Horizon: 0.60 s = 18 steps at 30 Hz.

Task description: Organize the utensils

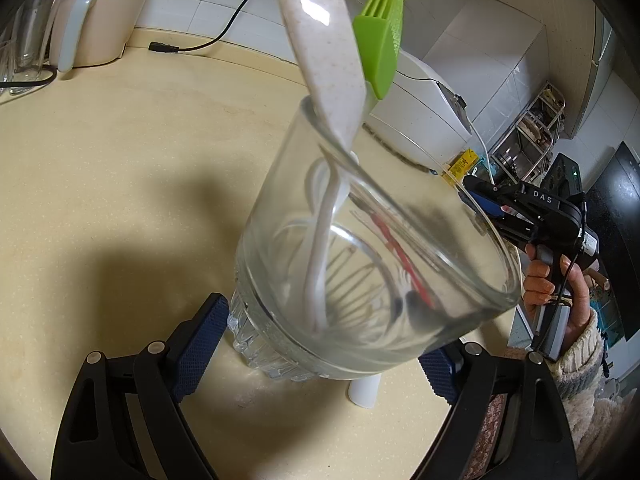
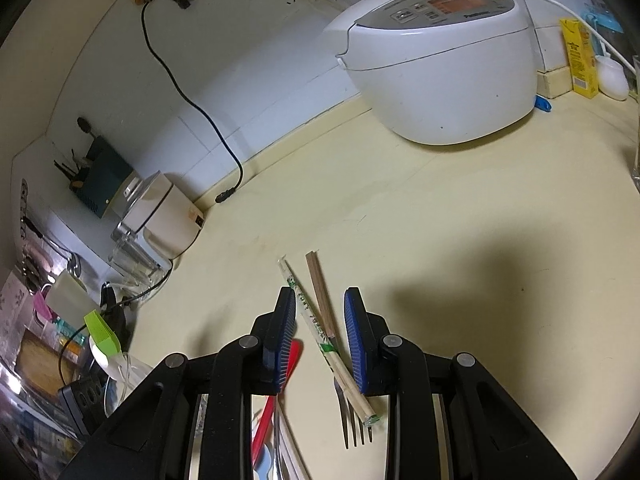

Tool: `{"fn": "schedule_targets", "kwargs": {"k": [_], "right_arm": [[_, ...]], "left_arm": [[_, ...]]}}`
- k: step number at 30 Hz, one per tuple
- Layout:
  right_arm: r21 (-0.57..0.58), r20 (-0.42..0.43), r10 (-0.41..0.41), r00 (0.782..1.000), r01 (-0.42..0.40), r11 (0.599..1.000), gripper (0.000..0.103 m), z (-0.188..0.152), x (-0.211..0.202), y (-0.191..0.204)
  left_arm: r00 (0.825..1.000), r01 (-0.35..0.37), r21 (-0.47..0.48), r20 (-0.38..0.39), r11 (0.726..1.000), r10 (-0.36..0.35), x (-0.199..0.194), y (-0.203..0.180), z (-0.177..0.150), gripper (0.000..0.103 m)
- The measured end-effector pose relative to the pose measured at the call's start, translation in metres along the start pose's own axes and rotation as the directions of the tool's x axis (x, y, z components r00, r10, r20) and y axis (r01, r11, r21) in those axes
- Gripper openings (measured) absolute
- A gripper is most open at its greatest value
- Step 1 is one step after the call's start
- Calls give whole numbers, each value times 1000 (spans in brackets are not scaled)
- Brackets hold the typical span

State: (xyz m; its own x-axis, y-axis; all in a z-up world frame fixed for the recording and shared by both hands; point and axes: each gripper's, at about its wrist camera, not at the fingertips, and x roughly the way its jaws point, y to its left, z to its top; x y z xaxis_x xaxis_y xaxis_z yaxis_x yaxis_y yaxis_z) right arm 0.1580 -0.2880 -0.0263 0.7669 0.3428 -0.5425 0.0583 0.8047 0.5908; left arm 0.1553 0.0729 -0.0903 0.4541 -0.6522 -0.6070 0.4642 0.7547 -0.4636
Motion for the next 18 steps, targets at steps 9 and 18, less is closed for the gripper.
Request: {"fn": "schedule_targets", "kwargs": {"k": [9, 18], "right_arm": [[-28, -11, -1, 1000, 0, 1000, 26, -1, 2, 5], [-69, -34, -26, 999, 24, 997, 26, -4, 12, 13]], "left_arm": [[1000, 0, 0, 0, 1000, 0, 0, 0, 0, 90], [1000, 0, 0, 0, 1000, 0, 0, 0, 0, 90]]}}
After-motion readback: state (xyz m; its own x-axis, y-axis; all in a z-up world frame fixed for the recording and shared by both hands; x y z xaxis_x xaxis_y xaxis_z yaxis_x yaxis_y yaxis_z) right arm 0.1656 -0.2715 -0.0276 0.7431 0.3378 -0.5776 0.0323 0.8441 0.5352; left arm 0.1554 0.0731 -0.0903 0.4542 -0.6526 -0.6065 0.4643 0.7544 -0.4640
